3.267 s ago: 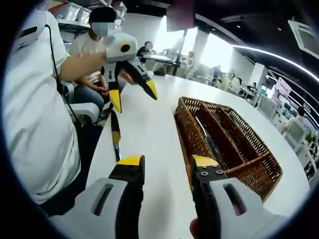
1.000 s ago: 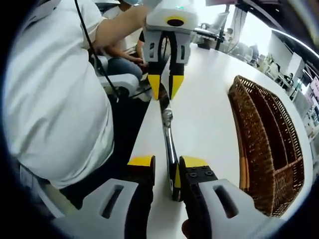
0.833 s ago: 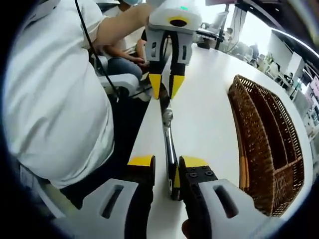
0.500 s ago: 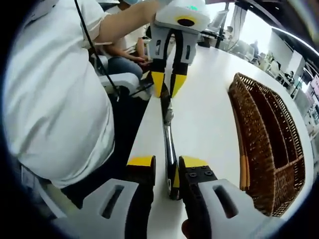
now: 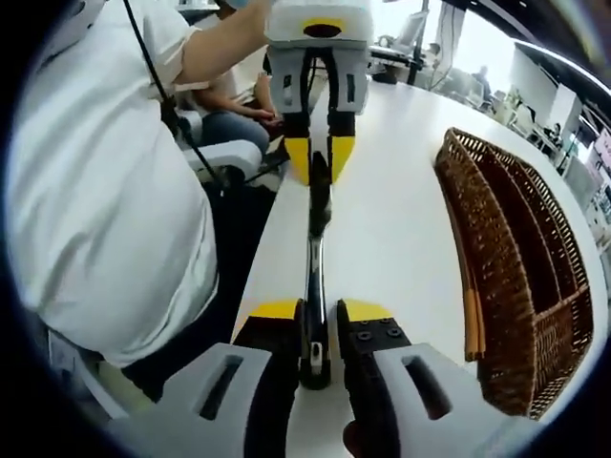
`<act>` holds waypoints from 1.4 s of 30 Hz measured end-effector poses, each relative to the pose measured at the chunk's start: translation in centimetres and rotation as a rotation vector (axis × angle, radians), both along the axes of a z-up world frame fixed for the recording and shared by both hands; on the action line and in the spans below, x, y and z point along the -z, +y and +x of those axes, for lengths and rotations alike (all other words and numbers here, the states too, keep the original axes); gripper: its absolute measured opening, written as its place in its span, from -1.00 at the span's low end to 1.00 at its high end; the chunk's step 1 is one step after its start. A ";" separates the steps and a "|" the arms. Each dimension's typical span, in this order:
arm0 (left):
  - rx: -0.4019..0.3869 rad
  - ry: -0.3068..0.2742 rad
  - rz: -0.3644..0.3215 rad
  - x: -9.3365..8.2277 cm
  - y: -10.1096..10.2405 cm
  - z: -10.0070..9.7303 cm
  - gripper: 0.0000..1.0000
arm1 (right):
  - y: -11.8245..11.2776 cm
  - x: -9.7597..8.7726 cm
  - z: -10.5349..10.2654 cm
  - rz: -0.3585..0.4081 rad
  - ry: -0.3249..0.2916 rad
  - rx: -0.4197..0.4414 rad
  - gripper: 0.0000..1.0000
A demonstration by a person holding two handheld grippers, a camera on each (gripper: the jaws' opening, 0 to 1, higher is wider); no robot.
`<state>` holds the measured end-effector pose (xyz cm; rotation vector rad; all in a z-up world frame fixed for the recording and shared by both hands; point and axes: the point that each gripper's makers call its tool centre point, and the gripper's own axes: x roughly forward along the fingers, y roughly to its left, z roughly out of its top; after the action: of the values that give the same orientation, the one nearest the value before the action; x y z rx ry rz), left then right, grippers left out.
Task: Arrange the knives, forks, and spoons in their matching storage slots by inserting each utensil handle-first until every utensil is classified and aligned in the correct compartment
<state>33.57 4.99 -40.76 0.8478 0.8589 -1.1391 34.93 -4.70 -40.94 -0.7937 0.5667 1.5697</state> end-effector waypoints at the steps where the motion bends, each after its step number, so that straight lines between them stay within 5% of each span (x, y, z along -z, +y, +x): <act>1: 0.012 -0.033 -0.003 -0.1 -0.1 0.2 -0.78 | 0.0 0.0 -0.1 0.004 0.013 0.001 -0.71; 23: 0.065 -0.483 -0.005 -0.9 -0.4 1.1 -0.78 | 0.3 0.2 0.1 -0.075 0.054 0.036 -0.79; 42: 0.045 -0.677 -0.025 -1.1 0.0 1.4 -0.78 | 0.4 0.2 0.1 -0.133 0.008 0.054 -0.82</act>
<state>34.97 4.98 -39.61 1.1414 0.2643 -0.8104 34.98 -4.28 -41.14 -0.8656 0.6983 1.4981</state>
